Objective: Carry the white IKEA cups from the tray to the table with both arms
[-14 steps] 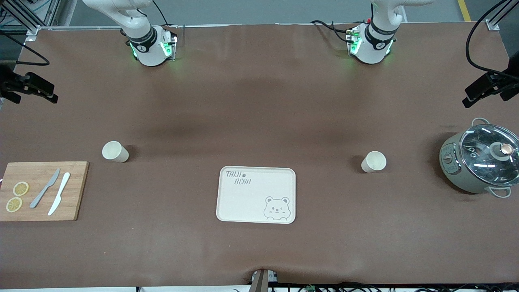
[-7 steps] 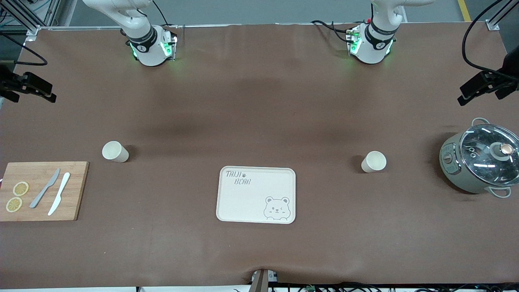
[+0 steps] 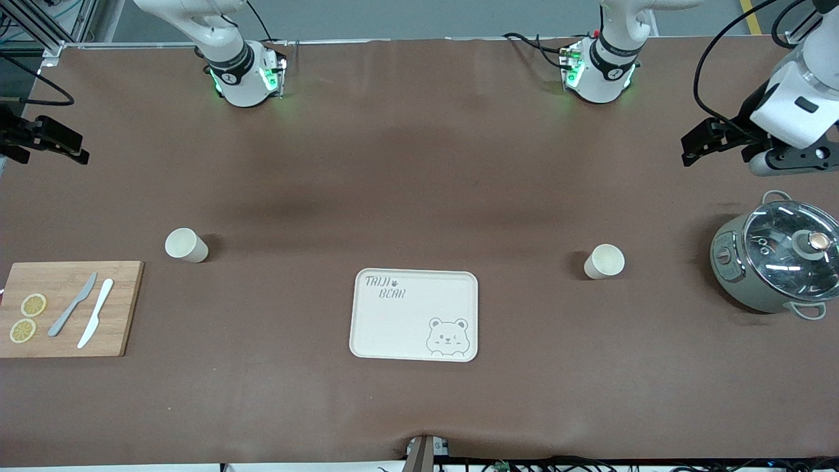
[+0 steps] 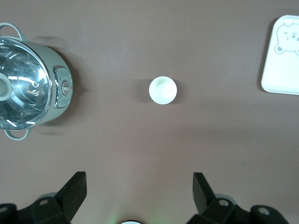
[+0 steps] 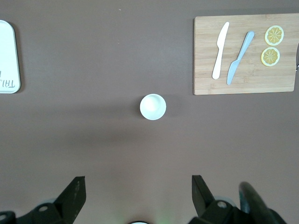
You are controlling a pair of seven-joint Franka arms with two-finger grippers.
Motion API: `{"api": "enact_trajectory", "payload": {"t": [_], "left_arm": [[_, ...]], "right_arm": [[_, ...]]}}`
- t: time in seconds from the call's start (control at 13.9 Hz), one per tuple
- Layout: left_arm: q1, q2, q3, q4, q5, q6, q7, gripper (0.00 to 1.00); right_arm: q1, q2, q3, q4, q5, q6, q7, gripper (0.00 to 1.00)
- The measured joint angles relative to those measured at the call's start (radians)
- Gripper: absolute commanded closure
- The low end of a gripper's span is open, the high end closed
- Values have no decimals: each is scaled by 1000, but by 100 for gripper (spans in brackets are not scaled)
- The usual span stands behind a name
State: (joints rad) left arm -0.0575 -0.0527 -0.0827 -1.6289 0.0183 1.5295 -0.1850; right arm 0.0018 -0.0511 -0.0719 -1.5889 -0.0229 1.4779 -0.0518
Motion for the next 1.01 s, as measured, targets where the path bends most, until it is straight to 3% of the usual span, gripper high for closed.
{"api": "enact_trajectory", "payload": {"t": [0.43,1.01], "left_arm": [[3,-48,-1,-67,0,54,0,0],[26,-68,3,-49,0,55,109,0]], "right_arm": [[0,0,0,0,0,0,0,0],[0,0,0,0,0,-1,0,0]]}}
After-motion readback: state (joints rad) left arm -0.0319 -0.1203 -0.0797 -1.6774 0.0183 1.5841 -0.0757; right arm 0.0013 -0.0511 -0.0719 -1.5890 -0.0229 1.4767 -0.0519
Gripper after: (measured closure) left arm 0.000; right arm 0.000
